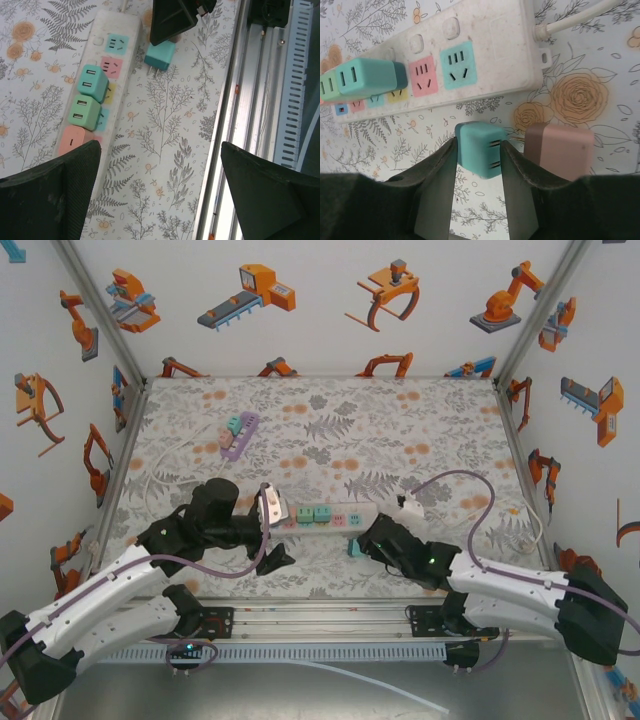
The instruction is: Pull the plug off the socket
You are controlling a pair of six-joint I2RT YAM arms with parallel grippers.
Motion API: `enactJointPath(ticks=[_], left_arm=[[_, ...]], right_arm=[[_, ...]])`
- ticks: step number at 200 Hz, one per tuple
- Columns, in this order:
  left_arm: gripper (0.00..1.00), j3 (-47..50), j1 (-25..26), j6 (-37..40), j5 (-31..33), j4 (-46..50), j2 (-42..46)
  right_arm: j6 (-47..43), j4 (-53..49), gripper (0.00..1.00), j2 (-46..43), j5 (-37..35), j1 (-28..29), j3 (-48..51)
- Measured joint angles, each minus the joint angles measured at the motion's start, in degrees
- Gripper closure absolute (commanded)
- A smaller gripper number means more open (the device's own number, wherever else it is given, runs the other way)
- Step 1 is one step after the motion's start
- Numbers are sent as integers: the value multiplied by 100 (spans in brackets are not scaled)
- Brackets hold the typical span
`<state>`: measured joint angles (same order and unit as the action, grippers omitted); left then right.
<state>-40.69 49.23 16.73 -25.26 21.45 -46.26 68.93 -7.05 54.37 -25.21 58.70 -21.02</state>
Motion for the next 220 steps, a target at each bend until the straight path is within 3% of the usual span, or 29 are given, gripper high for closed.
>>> enactJointPath(ticks=[36, 63, 123, 172, 220], left_arm=[[3, 0, 26, -11, 175, 0, 4], [3, 15, 26, -111, 466, -24, 63], [1, 164, 24, -874, 1506, -275, 223], [1, 101, -177, -2024, 2168, -236, -151], [4, -254, -870, -3051, 2424, 129, -763]], right_arm=[[-271, -501, 60, -505, -232, 2, -44], [-1008, -732, 61, -852, -531, 2, -313], [-4765, 85, 55, -1029, -776, 0, -726], [-7901, 695, 55, -267, 551, -260, -1091], [-9517, 756, 55, 577, 2789, -1058, -1565]])
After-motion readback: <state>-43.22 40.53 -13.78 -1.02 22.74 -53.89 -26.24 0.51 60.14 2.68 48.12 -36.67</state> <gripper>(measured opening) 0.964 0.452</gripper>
